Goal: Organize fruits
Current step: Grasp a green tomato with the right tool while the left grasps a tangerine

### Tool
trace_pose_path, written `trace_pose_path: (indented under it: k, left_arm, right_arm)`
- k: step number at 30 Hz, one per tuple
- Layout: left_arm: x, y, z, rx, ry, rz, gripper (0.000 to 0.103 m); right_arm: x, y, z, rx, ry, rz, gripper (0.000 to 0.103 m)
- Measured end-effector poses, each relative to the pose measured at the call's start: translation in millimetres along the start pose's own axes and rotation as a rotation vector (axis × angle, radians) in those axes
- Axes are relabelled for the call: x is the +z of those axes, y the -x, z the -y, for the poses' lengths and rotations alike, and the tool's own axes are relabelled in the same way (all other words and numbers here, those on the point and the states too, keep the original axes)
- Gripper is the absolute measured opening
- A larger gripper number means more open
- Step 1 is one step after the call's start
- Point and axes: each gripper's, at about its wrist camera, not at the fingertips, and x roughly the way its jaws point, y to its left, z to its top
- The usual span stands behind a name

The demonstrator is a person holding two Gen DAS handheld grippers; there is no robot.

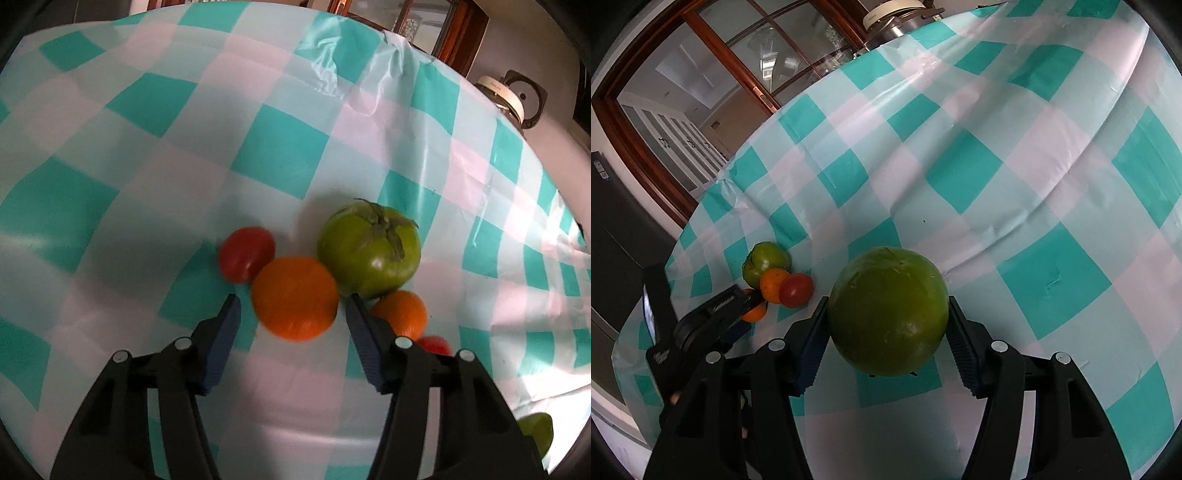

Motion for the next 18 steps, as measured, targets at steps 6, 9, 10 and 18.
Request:
trace_pose_path:
  k: [6, 9, 10, 18]
  left_arm:
    - [-4, 7, -9, -0.055, 0.012, -0.005, 0.045]
    - [-28, 36, -24, -0.083, 0.019, 0.009, 0.045]
    - [-37, 46, -28, -0.094, 0.016, 0.010, 0.045]
    - [-90, 100, -41, -0.175, -0.092, 0.023, 0.045]
  right_arm:
    - [0, 1, 0, 0.009, 0.008, 0.003, 0.060]
    - [-1, 2, -2, 0.009, 0.017, 0.008, 0.060]
    - [-1, 2, -2, 0.010, 0.021, 0.007, 0.060]
    - [-2, 1, -5, 0.013, 0.040, -0.003, 0.060]
